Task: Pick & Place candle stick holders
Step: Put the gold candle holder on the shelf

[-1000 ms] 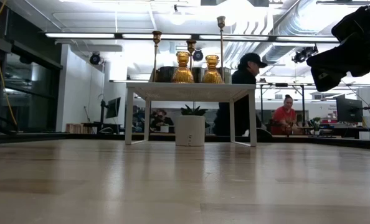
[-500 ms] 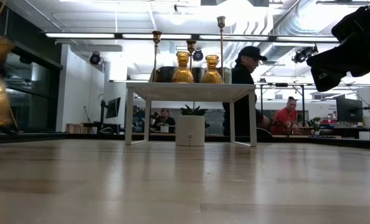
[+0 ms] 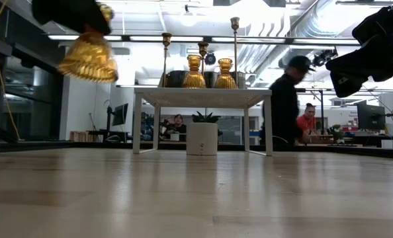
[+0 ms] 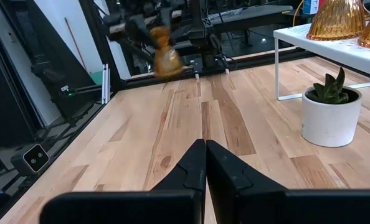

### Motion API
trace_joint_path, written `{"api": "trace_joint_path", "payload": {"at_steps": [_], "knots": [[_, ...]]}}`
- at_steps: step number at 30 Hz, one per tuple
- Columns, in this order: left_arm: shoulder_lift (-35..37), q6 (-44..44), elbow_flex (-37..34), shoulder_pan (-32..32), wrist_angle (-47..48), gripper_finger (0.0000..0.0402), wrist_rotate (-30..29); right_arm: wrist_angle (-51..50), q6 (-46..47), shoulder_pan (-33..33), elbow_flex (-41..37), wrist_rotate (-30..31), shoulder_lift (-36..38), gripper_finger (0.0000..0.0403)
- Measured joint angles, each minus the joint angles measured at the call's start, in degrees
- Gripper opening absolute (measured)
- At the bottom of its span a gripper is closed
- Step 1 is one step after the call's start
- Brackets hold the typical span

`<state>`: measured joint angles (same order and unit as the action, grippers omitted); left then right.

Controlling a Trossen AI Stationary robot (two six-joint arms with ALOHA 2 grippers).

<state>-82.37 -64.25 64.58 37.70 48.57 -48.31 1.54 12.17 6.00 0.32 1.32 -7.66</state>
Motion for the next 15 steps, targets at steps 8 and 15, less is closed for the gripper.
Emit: {"api": "trace_joint_path", "payload": {"at_steps": [8,15], "knots": [[0.0,0.0,8.5,-9.3,10.4,0.0136,-4.2,0.0,0.0,0.0,0.0,0.0,0.0,0.0003],[0.0,1.8,11.1,-19.2,11.3,0.0136,-6.1,0.0,0.0,0.0,0.0,0.0,0.0,0.0003]]}}
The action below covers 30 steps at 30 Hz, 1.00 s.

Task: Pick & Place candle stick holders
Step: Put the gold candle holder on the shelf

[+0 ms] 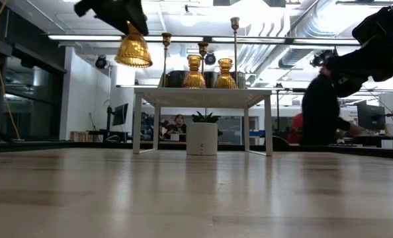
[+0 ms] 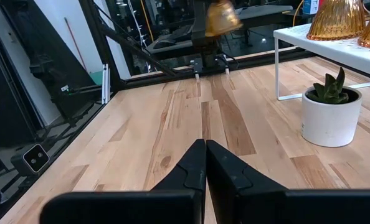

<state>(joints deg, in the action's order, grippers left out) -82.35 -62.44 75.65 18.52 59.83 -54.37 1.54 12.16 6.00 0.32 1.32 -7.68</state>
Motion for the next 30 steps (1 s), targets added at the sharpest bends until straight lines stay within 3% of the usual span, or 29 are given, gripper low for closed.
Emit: {"api": "trace_joint_path", "payload": {"at_steps": [9,19,25,30], "knots": [[0.0,10.9,3.5,-11.9,-1.6,0.0136,0.7,0.0,0.0,0.0,0.0,0.0,0.0,0.0003],[-0.2,14.8,3.5,-22.4,-9.1,0.0136,2.3,0.0,0.0,0.0,0.0,0.0,0.0,0.0003],[-3.5,18.5,3.4,-24.6,-14.6,0.0136,7.8,0.0,0.0,0.0,0.0,0.0,0.0,0.0003],[-4.8,18.6,3.4,-25.0,-15.9,0.0136,4.6,0.3,0.0,0.0,0.0,0.1,-0.2,0.0003]]}}
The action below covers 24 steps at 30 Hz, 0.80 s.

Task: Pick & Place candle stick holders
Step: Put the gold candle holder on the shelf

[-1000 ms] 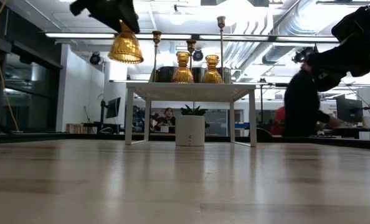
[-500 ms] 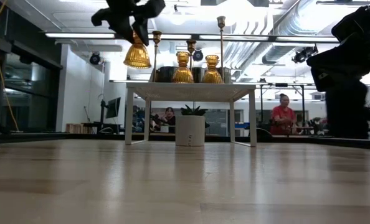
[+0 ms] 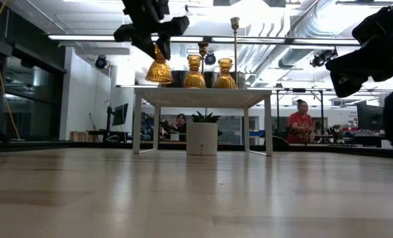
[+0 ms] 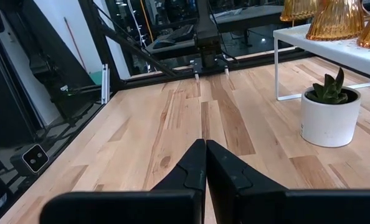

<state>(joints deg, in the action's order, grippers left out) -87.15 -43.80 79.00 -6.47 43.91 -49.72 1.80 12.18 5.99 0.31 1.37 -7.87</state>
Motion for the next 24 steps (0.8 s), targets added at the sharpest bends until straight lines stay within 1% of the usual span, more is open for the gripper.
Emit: {"api": "trace_joint_path", "payload": {"at_steps": [4,9,16,24], "knots": [[-1.2,-2.7,0.0,-0.1,-0.8,0.0136,-0.3,0.0,0.0,0.0,0.0,0.0,-0.1,0.0003],[-3.3,-3.4,0.0,-0.4,-1.9,0.0136,0.1,0.1,0.0,0.0,0.0,0.0,-0.1,0.0003],[-3.8,-4.5,0.0,-1.8,-2.4,0.0136,-0.7,0.1,0.0,0.0,0.0,0.0,-0.1,0.0003],[-3.9,-4.5,0.0,-1.8,-1.9,0.0136,-0.5,0.1,0.0,0.0,0.0,0.0,-0.1,0.0003]]}}
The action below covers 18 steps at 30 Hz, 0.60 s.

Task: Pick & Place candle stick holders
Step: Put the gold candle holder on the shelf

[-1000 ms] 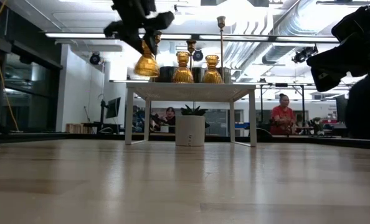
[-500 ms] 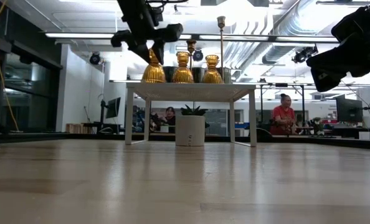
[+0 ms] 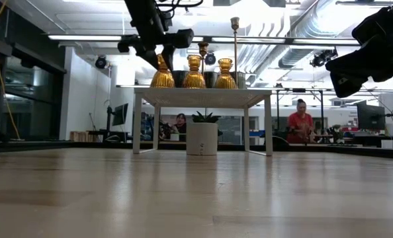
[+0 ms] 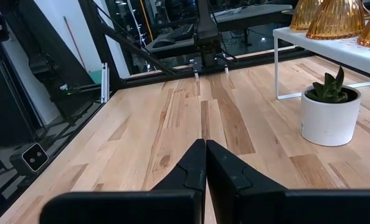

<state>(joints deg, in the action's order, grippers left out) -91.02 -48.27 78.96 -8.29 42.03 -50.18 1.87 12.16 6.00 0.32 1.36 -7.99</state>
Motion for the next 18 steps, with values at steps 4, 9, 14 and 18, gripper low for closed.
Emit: {"api": "trace_joint_path", "payload": {"at_steps": [4,9,14,18], "knots": [[0.0,0.0,0.0,0.0,0.1,0.0136,-0.4,0.0,0.0,0.0,0.0,0.0,0.0,0.0003],[0.0,0.0,0.0,0.0,0.1,0.0136,-0.4,0.0,0.0,0.0,0.0,0.0,0.0,0.0003],[0.0,0.0,0.0,0.0,0.1,0.0136,-0.3,0.0,0.0,0.0,0.0,0.0,0.0,0.0003],[0.0,0.0,0.0,0.0,0.0,0.0136,-0.4,0.0,0.0,0.0,0.0,0.0,0.0,0.0003]]}}
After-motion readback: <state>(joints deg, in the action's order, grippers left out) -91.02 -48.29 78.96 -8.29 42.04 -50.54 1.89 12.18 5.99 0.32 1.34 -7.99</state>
